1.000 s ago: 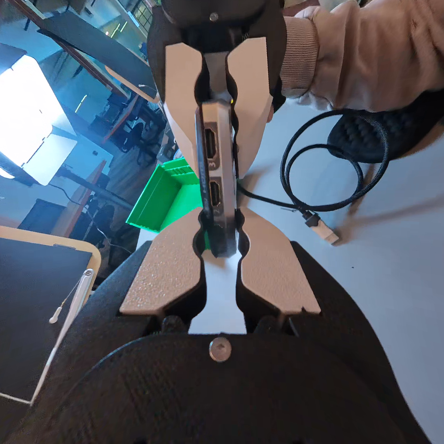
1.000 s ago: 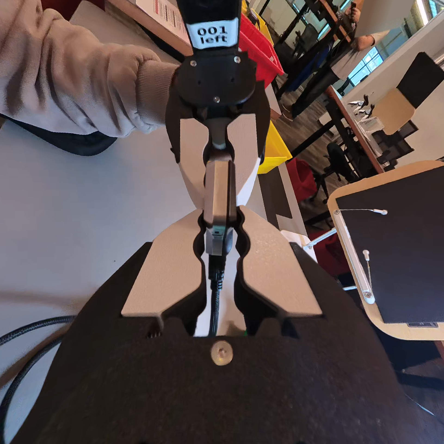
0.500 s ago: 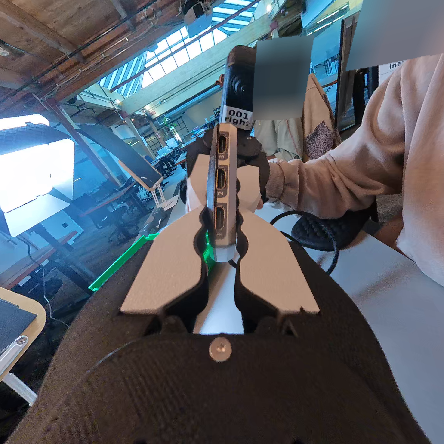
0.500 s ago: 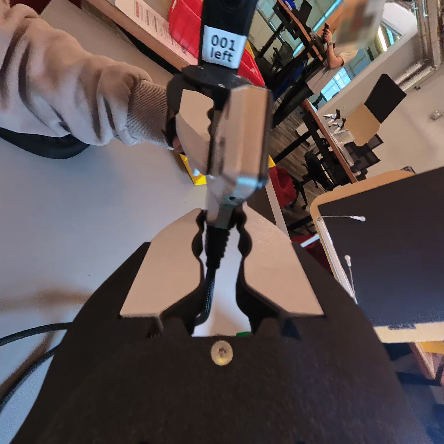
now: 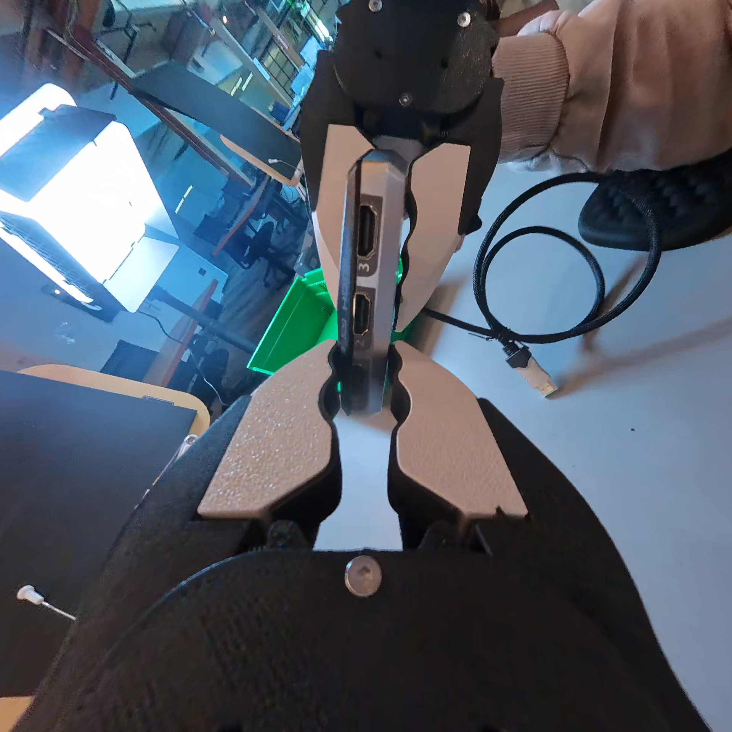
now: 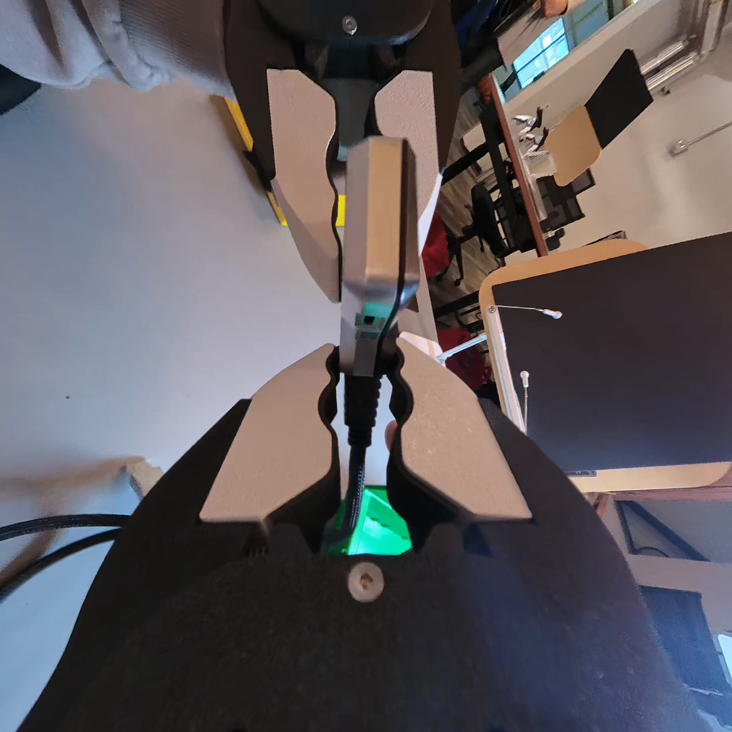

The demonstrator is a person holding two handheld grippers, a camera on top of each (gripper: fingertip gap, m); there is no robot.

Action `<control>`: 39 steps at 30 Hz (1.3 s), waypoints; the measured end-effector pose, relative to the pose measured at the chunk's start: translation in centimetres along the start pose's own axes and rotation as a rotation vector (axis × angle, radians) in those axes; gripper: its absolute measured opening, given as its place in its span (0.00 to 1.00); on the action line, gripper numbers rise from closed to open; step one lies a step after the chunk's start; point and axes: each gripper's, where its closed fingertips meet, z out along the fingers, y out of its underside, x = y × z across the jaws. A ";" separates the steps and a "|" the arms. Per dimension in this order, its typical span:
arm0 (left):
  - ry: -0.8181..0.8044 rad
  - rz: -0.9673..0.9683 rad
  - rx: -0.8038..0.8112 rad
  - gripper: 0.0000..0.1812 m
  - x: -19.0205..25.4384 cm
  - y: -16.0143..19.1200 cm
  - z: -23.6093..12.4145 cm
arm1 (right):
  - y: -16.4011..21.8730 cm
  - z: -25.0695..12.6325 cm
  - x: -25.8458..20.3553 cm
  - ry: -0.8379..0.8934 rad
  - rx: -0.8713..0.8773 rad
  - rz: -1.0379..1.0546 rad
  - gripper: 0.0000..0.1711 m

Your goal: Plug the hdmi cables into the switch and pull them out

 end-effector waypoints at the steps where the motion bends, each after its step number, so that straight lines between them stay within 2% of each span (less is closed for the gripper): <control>1: -0.005 0.006 0.015 0.12 0.0 -0.1 0.0 | -0.2 -0.1 0.1 0.009 0.009 -0.001 0.13; 9: -0.030 0.066 0.098 0.12 0.5 -1.0 1.2 | -3.1 -0.8 -0.1 0.059 0.108 -0.079 0.14; 14: -0.076 0.090 0.111 0.12 0.0 -1.0 1.3 | -3.1 -0.9 0.3 0.118 0.067 -0.150 0.14; 18: -0.072 0.013 0.079 0.14 -0.7 -0.2 1.0 | -2.8 -0.4 0.7 0.161 0.047 -0.176 0.13; 21: -0.075 -0.083 0.049 0.16 -2.1 0.9 -1.0 | -1.9 -0.5 1.5 0.191 0.012 -0.169 0.13; 24: -0.221 -0.158 0.034 0.16 -6.0 1.3 -5.6 | -0.9 -1.3 3.1 0.234 0.006 -0.124 0.13; 27: -0.381 -0.264 -0.130 0.17 -9.2 3.9 -11.5 | 0.1 -1.8 4.1 0.264 0.002 -0.090 0.13; 30: -0.473 -0.416 -0.440 0.18 -9.4 9.8 -17.1 | 0.8 -1.5 4.4 0.266 0.001 -0.064 0.13; 32: -0.398 -0.559 -0.628 0.20 -6.8 14.0 -19.4 | 1.1 -1.1 4.2 0.258 -0.005 -0.057 0.13; 34: -0.206 -0.710 -0.765 0.22 -2.3 17.2 -20.3 | 1.4 -0.8 4.0 0.249 -0.011 -0.055 0.13; 36: -0.073 -0.769 -0.898 0.24 1.0 19.9 -20.9 | 1.6 -0.6 3.9 0.240 -0.017 -0.053 0.13; 39: -0.033 -0.874 -0.998 0.23 2.5 23.3 -20.7 | 1.9 -0.4 3.8 0.228 -0.014 -0.041 0.13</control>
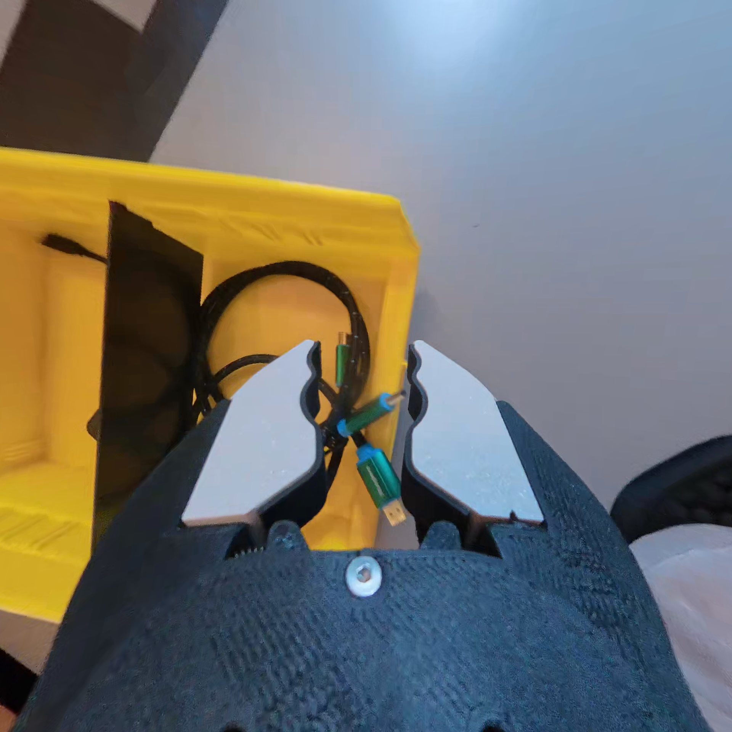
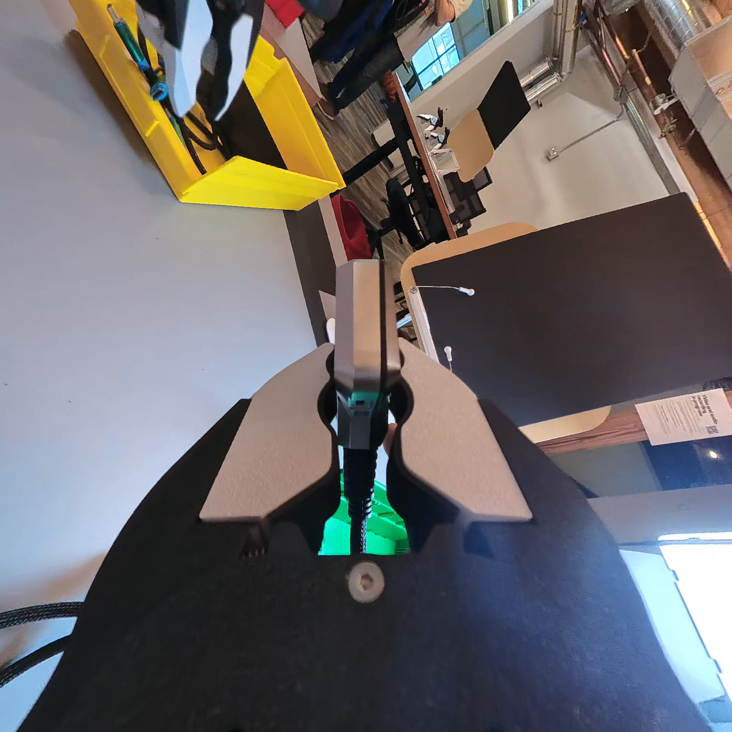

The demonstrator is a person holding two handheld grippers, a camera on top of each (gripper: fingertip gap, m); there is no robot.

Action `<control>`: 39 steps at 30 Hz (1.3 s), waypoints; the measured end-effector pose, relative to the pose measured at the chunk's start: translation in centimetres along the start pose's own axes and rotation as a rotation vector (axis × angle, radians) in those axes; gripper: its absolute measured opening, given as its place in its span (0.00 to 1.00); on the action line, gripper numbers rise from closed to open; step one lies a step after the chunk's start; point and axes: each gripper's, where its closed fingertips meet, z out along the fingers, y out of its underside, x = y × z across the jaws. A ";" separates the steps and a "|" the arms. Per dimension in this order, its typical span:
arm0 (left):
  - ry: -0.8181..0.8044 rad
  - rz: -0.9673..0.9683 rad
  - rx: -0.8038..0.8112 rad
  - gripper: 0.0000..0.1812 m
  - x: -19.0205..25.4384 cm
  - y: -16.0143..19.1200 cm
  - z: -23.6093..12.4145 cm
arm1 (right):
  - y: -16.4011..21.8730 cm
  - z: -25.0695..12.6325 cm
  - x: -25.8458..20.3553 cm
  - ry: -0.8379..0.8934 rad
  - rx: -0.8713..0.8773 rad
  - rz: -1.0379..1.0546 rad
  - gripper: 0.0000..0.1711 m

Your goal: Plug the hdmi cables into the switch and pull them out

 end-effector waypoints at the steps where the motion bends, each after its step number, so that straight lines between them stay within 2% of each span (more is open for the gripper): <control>1: -0.004 -0.021 -0.028 0.23 -0.5 0.4 0.8 | 0.1 0.0 -0.1 -0.004 -0.001 0.001 0.13; 3: 0.011 -0.066 -0.074 0.22 -0.9 1.0 2.0 | 0.2 0.0 -0.2 -0.010 -0.004 -0.001 0.13; 8: 0.065 -0.173 -0.065 0.11 -1.2 1.2 2.9 | 0.2 0.1 -0.3 -0.021 0.004 0.007 0.13; 17: 0.082 -0.121 -0.053 0.11 -0.9 1.2 3.0 | 0.4 0.4 -0.9 -0.040 -0.011 -0.001 0.13; 23: 0.093 -0.062 -0.150 0.11 -1.2 2.3 2.9 | 0.5 0.5 -0.9 -0.046 -0.011 0.009 0.13; 26: 0.139 -0.042 -0.205 0.05 -0.8 2.7 2.9 | 0.6 0.6 -0.8 -0.045 -0.013 0.013 0.13; 28: 0.123 0.017 -0.208 0.04 -0.9 2.4 3.0 | 0.6 0.6 -0.8 -0.043 -0.014 0.015 0.13; 30: 0.075 0.063 -0.120 0.04 -1.4 1.0 2.7 | 0.7 0.5 -0.6 -0.039 -0.016 0.013 0.13; 32: 0.007 0.061 0.017 0.04 -2.2 -0.8 0.8 | 0.7 0.3 -0.3 -0.030 -0.013 0.014 0.13; 35: -0.094 0.056 0.368 0.04 -2.9 -5.0 -4.7 | 0.4 -0.2 0.3 -0.017 0.012 0.034 0.13; 39: -0.109 0.099 0.764 0.04 -0.2 -10.0 -12.4 | 0.1 -0.6 0.6 -0.007 0.030 0.050 0.13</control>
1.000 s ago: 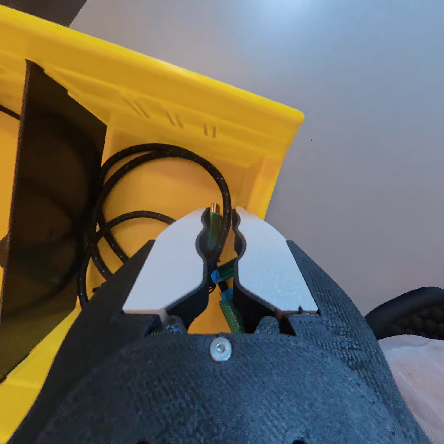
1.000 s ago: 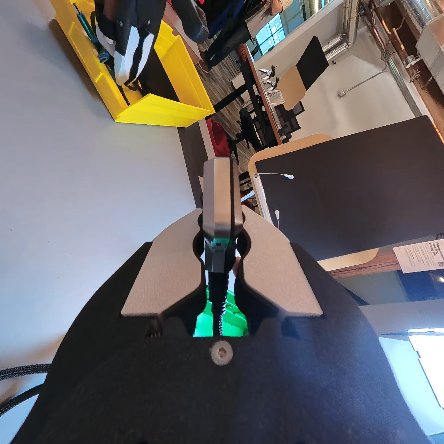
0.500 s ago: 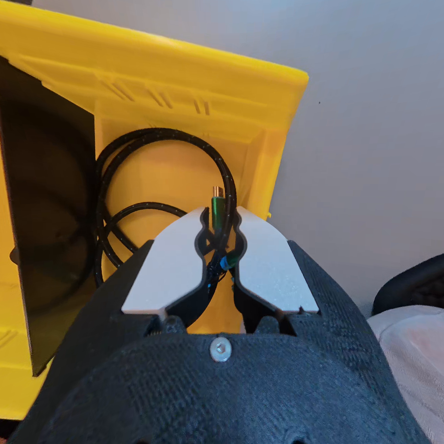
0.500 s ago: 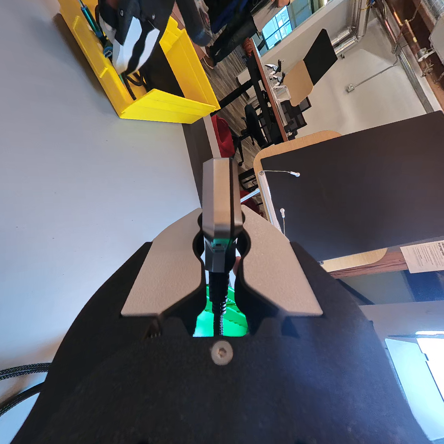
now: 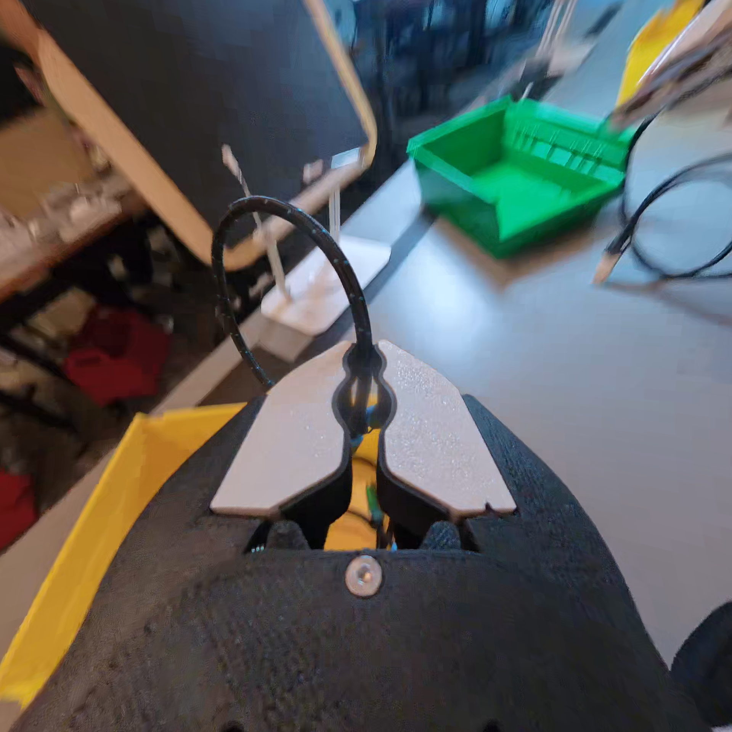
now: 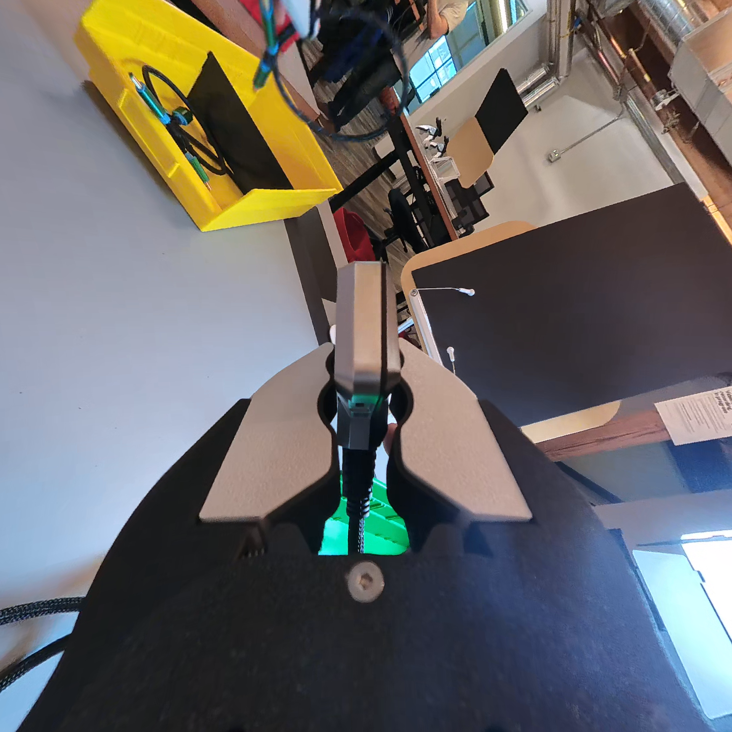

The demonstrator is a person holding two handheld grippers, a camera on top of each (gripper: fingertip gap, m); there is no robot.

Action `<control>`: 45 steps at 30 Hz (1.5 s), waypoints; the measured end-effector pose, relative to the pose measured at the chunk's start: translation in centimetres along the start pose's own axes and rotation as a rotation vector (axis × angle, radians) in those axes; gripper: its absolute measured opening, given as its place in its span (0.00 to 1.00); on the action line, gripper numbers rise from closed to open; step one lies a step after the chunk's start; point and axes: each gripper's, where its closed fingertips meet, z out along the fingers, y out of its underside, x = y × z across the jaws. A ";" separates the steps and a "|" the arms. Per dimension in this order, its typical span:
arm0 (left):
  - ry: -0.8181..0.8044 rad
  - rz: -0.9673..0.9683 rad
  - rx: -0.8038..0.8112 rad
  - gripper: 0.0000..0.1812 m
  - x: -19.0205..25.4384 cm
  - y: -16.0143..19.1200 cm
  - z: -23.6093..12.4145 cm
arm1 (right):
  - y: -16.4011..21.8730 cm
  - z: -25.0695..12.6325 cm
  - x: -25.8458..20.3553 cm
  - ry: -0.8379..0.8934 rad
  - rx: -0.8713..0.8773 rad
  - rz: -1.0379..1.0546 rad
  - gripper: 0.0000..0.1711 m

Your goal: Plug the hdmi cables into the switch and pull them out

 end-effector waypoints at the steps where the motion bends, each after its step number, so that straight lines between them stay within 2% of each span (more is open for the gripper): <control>1: 0.013 0.012 0.078 0.04 0.8 -1.9 -0.2 | 0.0 0.0 0.1 0.004 -0.003 -0.004 0.13; 4: 0.141 -0.023 0.286 0.04 4.3 -6.9 0.5 | 0.0 -0.4 0.4 0.016 -0.006 -0.006 0.13; 7: 0.375 -0.218 0.469 0.04 8.0 -10.6 2.8 | 0.0 -1.0 1.1 0.035 0.002 0.009 0.13; 9: 0.535 -0.362 0.495 0.04 10.8 -11.4 5.8 | 0.2 -1.5 1.7 0.047 0.009 0.026 0.13; 12: 0.712 -0.590 0.385 0.04 15.0 -9.5 11.9 | 0.6 -2.4 2.8 0.071 0.013 0.050 0.14; 16: 0.737 -0.797 0.144 0.04 18.6 -3.1 19.6 | 1.0 -3.4 3.8 0.096 0.017 0.070 0.13; 18: 0.711 -0.862 0.055 0.04 18.8 -0.3 21.4 | 1.2 -3.7 4.1 0.102 0.016 0.071 0.13; 21: 0.695 -0.891 -0.022 0.04 17.7 2.1 21.7 | 1.4 -3.7 4.3 0.101 0.014 0.077 0.13; 24: 0.613 -0.740 -0.151 0.04 16.6 4.9 21.2 | 1.7 -3.4 4.1 0.090 0.007 0.081 0.13; 28: 0.579 -0.542 -0.287 0.06 16.2 6.4 19.6 | 1.9 -2.9 3.6 0.075 -0.009 0.071 0.13; 34: 0.540 -0.119 -0.603 0.15 16.1 10.3 15.1 | 2.1 -2.4 3.0 0.054 -0.020 0.068 0.13; 37: 0.489 0.108 -0.627 0.17 15.0 10.2 13.2 | 2.2 -2.2 2.8 0.049 -0.027 0.063 0.13; 39: 0.525 0.231 -0.588 0.20 15.8 9.3 12.3 | 2.3 -2.2 2.8 0.046 -0.026 0.066 0.13; 41: 0.631 0.319 -0.591 0.21 18.0 9.4 11.1 | 2.3 -2.1 2.7 0.043 -0.025 0.070 0.13; 45: 0.679 0.468 -0.797 0.24 19.5 12.7 10.7 | 2.4 -2.1 2.5 0.035 -0.038 0.061 0.13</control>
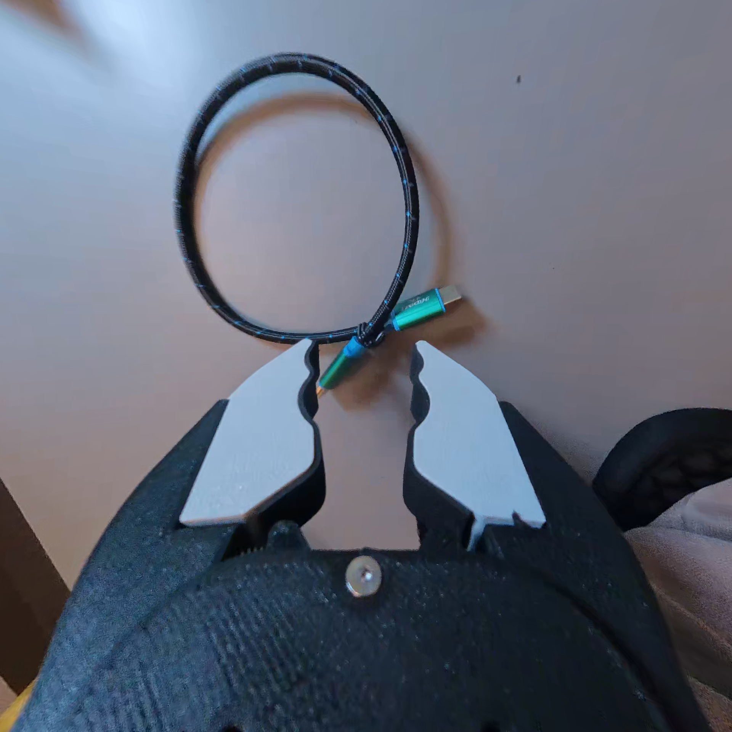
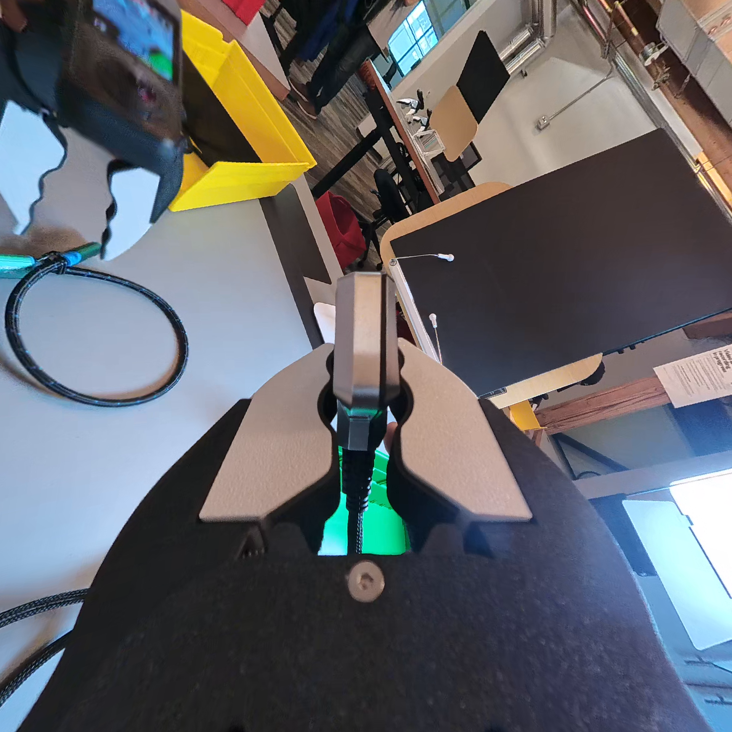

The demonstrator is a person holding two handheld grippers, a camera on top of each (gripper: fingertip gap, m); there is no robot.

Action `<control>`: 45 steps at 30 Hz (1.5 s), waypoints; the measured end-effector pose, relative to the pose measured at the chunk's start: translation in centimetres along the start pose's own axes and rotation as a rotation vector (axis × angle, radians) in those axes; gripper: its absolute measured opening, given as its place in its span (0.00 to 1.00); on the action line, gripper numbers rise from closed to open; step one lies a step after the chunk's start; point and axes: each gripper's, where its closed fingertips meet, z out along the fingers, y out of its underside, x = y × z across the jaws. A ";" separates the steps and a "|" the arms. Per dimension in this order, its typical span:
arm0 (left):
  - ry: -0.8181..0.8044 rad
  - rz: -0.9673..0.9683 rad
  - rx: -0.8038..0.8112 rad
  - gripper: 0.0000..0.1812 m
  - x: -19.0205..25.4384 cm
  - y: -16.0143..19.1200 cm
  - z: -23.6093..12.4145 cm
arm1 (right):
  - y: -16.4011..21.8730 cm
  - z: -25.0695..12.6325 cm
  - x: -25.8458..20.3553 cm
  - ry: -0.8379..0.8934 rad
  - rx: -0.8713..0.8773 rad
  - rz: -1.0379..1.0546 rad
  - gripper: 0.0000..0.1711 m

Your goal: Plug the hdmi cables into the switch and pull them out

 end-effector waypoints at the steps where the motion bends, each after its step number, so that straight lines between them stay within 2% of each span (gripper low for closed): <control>1: 0.017 0.019 -0.034 0.25 0.3 0.2 0.7 | 0.0 0.0 0.0 -0.003 0.000 0.000 0.13; 5: 0.023 0.066 -0.134 0.19 0.3 1.1 2.6 | 0.1 -0.1 0.2 -0.003 0.001 0.007 0.13; 9: -0.052 0.016 -0.118 0.10 -1.2 -0.7 3.1 | 0.4 -0.1 0.2 -0.003 -0.004 0.011 0.13; 12: -0.046 -0.069 -0.121 0.10 -1.1 -1.5 3.3 | 0.4 -0.1 0.3 0.002 -0.010 0.008 0.13; 16: 0.151 -0.011 0.085 0.12 3.0 -5.7 2.5 | 0.5 -0.3 0.6 0.012 -0.011 0.017 0.13; 17: 0.158 0.019 0.114 0.15 3.4 -6.3 2.2 | 0.6 -0.3 0.7 0.014 -0.011 0.019 0.13; 21: 0.119 0.107 0.072 0.25 3.9 -6.8 3.4 | 0.6 -0.3 0.7 0.015 -0.013 0.019 0.13; 24: 0.142 0.121 0.081 0.27 5.1 -8.8 4.9 | 0.8 -0.3 0.7 0.020 -0.021 0.014 0.13; 26: 0.134 0.104 0.073 0.26 5.3 -9.8 5.9 | 1.0 -0.5 1.0 0.027 -0.025 0.017 0.13; 29: 0.109 0.097 0.090 0.20 4.9 -10.4 6.1 | 1.1 -0.8 1.4 0.038 -0.022 0.028 0.13; 30: 0.106 0.103 0.096 0.15 4.7 -10.4 6.0 | 1.1 -1.0 1.5 0.041 -0.018 0.031 0.13; 34: -0.069 0.033 0.091 0.11 0.7 -9.9 5.7 | 0.9 -1.2 1.8 0.053 -0.008 0.025 0.13; 36: -0.127 -0.077 0.161 0.10 -1.6 -9.8 4.5 | 0.9 -1.1 1.8 0.058 -0.008 0.013 0.13; 40: -0.317 -0.269 0.231 0.10 -6.6 -7.0 0.1 | 1.2 -0.3 1.2 0.058 -0.019 -0.026 0.14; 45: -0.509 -0.350 0.215 0.10 -8.8 -3.8 -5.3 | 2.3 2.9 -1.7 0.031 -0.095 -0.169 0.13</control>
